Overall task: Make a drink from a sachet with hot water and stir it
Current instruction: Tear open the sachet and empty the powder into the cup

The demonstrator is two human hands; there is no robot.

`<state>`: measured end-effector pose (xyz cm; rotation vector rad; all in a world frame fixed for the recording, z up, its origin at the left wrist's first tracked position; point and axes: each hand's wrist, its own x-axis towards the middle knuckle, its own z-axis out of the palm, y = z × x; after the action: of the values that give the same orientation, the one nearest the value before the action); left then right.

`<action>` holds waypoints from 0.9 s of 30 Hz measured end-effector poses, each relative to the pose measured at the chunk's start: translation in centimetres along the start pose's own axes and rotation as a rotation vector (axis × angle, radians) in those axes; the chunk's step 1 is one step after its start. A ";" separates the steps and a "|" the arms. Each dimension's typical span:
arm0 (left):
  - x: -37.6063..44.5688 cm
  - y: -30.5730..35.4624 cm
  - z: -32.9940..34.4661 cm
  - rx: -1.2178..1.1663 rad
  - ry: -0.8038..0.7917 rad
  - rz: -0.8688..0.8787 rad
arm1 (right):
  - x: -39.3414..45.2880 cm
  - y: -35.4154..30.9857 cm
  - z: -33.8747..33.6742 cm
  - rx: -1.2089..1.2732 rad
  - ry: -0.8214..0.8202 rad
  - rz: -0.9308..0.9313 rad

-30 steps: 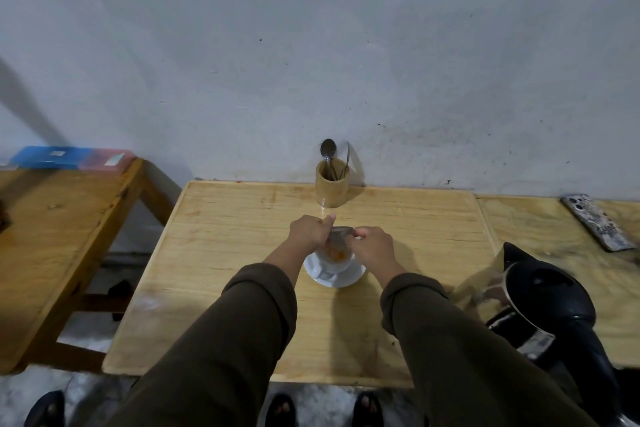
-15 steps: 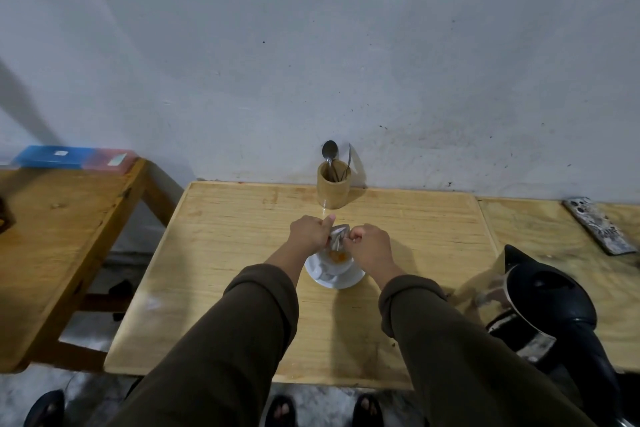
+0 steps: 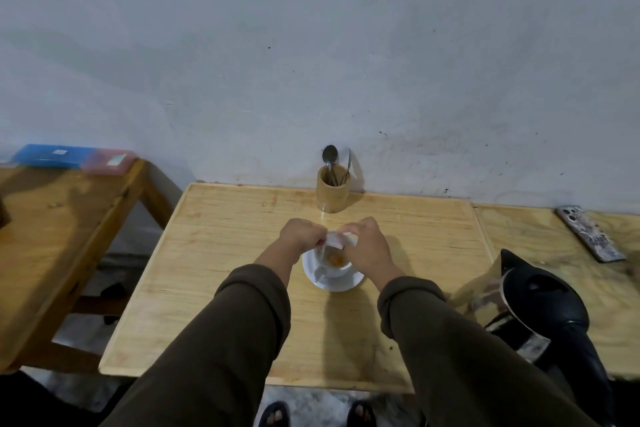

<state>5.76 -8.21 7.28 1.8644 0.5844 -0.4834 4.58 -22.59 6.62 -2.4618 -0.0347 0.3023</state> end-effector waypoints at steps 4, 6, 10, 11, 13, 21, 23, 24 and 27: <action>0.1 -1.0 -0.7 -0.317 0.003 0.047 | -0.5 -1.9 -0.1 0.160 0.117 -0.002; 0.1 -1.4 -1.3 -0.388 0.049 0.065 | -0.5 -3.4 0.0 0.293 0.143 0.033; 0.4 -2.7 -2.7 -0.423 0.204 0.067 | -0.1 -5.8 1.6 0.488 0.057 0.124; 0.4 -3.1 -3.0 -0.428 0.232 0.064 | -0.1 -6.1 2.3 0.487 0.009 0.147; 0.1 -3.9 -3.7 -0.406 0.279 0.061 | -0.3 -6.6 3.6 0.420 -0.081 0.163; -0.6 -9.5 -5.6 0.005 0.254 0.066 | -0.7 -7.3 9.6 0.088 -0.117 0.151; 0.0 -10.9 -5.8 0.093 0.217 0.069 | -0.7 -7.1 10.7 0.017 -0.125 0.169; 0.3 -11.4 -5.8 0.124 0.205 0.072 | -0.8 -7.1 11.1 -0.021 -0.136 0.170; 1.5 -12.3 -5.6 0.185 0.200 0.081 | -0.9 -6.9 11.9 -0.200 -0.183 0.134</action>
<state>-0.11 1.07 -0.74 2.1204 0.6104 -0.3072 1.40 -10.02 1.99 -2.6312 0.0239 0.6094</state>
